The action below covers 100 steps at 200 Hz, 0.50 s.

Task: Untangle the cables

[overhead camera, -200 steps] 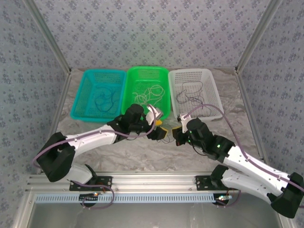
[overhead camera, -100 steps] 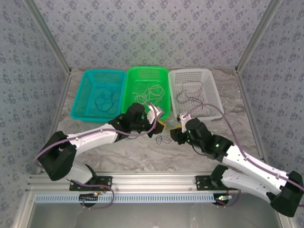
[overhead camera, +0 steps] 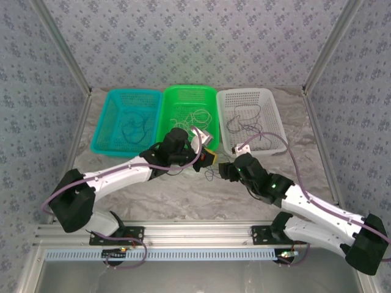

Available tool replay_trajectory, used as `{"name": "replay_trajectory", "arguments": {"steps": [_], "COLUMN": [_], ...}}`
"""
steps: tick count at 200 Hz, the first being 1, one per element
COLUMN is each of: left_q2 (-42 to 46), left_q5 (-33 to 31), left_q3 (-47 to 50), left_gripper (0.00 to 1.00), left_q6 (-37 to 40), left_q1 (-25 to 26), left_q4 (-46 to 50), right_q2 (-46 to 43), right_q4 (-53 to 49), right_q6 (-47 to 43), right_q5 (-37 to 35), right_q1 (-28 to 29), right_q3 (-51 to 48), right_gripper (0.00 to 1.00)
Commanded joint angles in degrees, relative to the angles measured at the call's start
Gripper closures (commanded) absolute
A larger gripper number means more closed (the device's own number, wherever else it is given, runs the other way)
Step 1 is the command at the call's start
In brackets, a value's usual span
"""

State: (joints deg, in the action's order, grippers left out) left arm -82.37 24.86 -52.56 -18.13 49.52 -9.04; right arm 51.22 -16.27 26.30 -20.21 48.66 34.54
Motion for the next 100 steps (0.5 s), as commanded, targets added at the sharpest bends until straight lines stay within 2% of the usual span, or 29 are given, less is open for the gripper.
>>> {"name": "replay_trajectory", "arguments": {"steps": [1, 49, 75, 100], "left_q2": [3.1, 9.9, 14.8, 18.3], "left_q5": [0.7, -5.0, -7.9, -8.4], "left_q3": [0.4, 2.1, 3.1, 4.9], "left_gripper": [0.96, 0.96, 0.96, 0.96], "left_q6": [-1.6, 0.3, 2.2, 2.4], "left_q1": [0.2, 0.2, -0.2, -0.6], "left_q4": [-1.5, 0.4, 2.3, 1.7], "right_q2": [0.6, 5.3, 3.9, 0.7], "right_q4": [1.3, -9.3, -12.4, -12.8], "right_q6": [1.8, 5.0, 5.6, 5.5], "right_q5": [-3.2, -3.6, -3.9, -2.7], "right_q1": [-1.3, -4.0, -5.4, -7.2], "right_q3": [-0.4, 1.0, 0.3, -1.2], "right_gripper": [0.31, 0.52, 0.57, 0.69]}}
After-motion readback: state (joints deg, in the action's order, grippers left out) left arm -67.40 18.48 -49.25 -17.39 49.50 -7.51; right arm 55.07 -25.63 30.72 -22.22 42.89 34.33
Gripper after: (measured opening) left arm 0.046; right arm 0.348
